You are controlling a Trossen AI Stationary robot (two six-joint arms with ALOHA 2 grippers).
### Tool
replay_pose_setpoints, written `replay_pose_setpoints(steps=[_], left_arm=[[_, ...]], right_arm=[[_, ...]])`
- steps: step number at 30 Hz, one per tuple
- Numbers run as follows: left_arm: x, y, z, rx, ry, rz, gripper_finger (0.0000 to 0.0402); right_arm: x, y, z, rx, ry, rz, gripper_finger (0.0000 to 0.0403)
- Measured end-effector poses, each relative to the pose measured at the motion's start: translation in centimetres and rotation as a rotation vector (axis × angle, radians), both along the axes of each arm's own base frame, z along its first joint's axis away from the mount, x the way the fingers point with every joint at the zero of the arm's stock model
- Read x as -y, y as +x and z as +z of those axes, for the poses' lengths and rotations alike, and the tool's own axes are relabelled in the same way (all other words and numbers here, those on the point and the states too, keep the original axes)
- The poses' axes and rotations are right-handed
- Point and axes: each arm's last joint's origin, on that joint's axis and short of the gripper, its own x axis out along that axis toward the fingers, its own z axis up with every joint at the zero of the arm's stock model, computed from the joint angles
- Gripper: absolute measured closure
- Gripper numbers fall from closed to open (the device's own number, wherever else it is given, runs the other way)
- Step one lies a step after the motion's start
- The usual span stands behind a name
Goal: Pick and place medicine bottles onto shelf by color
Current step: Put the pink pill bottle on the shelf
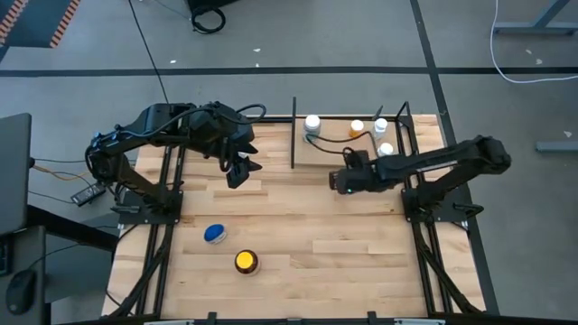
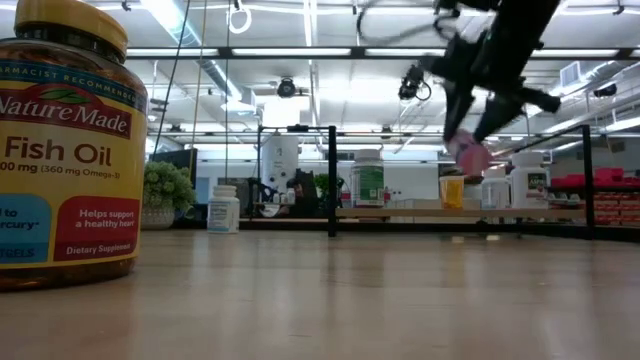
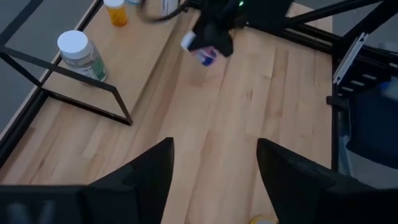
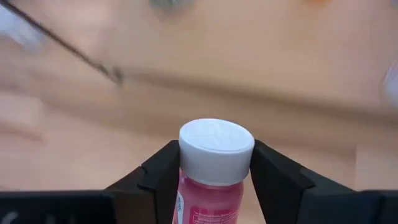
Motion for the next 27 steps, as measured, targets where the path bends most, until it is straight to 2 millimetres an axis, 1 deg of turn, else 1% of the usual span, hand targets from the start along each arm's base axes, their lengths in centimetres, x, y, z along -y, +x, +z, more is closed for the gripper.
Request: replay_pose_setpoints(steps=[2,4,9,11,14,18,21,27], left_arm=[[0.0,0.0,0.0,-0.001,0.007,-0.007,0.0168],[0.0,0.0,0.0,-0.001,0.01,-0.01,0.0168],[0.0,0.0,0.0,-0.001,0.01,-0.01,0.017],[0.0,0.0,0.0,-0.001,0.011,-0.01,0.017],[0.0,0.0,0.0,-0.002,0.012,-0.011,0.0171],[0.0,-0.1,-0.1,-0.019,0.018,-0.019,0.0171],[0.0,-0.2,-0.2,-0.031,0.023,-0.017,0.0171],[0.0,-0.3,-0.3,-0.043,0.04,-0.026,0.0171]], right_arm=[[-0.7,-0.2,0.7,0.023,-0.131,0.012,0.0224],[-1.2,-0.4,0.9,-0.005,-0.237,0.045,0.0224],[-1.5,-0.1,-0.3,-0.141,-0.41,0.082,0.0224],[-1.3,0.1,-0.9,-0.175,-0.452,0.058,0.0224],[-1.0,0.6,-1.5,-0.168,-0.506,0.006,0.0224],[-0.7,0.8,-1.6,-0.142,-0.592,-0.047,0.0224],[-0.5,0.8,-1.6,-0.121,-0.662,-0.083,0.0224],[-0.5,0.1,-3.1,-0.08,-0.713,-0.121,0.0224]])
